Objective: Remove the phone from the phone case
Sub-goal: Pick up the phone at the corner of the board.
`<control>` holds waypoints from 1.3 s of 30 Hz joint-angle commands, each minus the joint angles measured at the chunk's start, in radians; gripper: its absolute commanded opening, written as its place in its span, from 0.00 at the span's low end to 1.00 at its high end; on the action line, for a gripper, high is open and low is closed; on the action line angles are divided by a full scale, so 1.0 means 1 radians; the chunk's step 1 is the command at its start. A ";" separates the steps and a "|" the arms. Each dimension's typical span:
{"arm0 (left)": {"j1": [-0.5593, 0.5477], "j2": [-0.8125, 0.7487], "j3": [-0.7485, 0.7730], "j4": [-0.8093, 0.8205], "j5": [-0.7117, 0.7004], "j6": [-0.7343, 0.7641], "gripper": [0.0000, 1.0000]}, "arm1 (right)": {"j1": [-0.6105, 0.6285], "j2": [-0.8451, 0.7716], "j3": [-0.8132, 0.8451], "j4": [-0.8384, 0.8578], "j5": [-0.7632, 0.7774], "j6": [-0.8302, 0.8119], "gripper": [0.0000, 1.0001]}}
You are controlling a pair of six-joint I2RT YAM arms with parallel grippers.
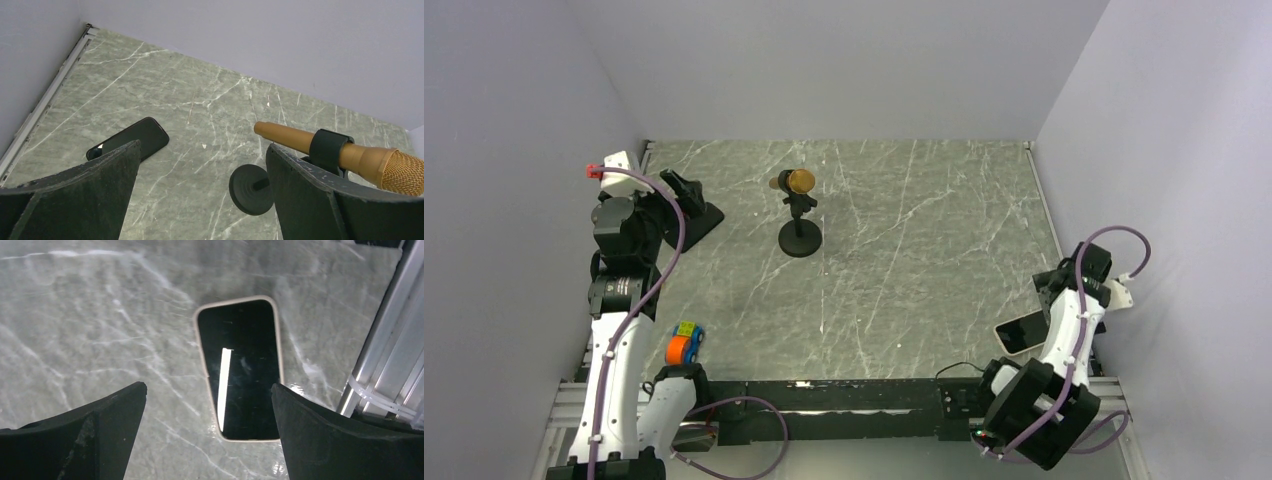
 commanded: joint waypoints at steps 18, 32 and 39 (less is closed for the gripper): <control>0.006 -0.021 0.007 0.067 0.102 -0.034 0.99 | -0.211 0.139 -0.146 0.251 -0.200 -0.113 1.00; 0.006 -0.020 0.005 0.070 0.119 -0.039 0.99 | -0.181 0.238 -0.088 0.192 -0.212 -0.142 1.00; 0.007 -0.020 0.011 0.059 0.113 -0.037 0.99 | -0.037 0.414 0.042 0.078 -0.104 -0.125 1.00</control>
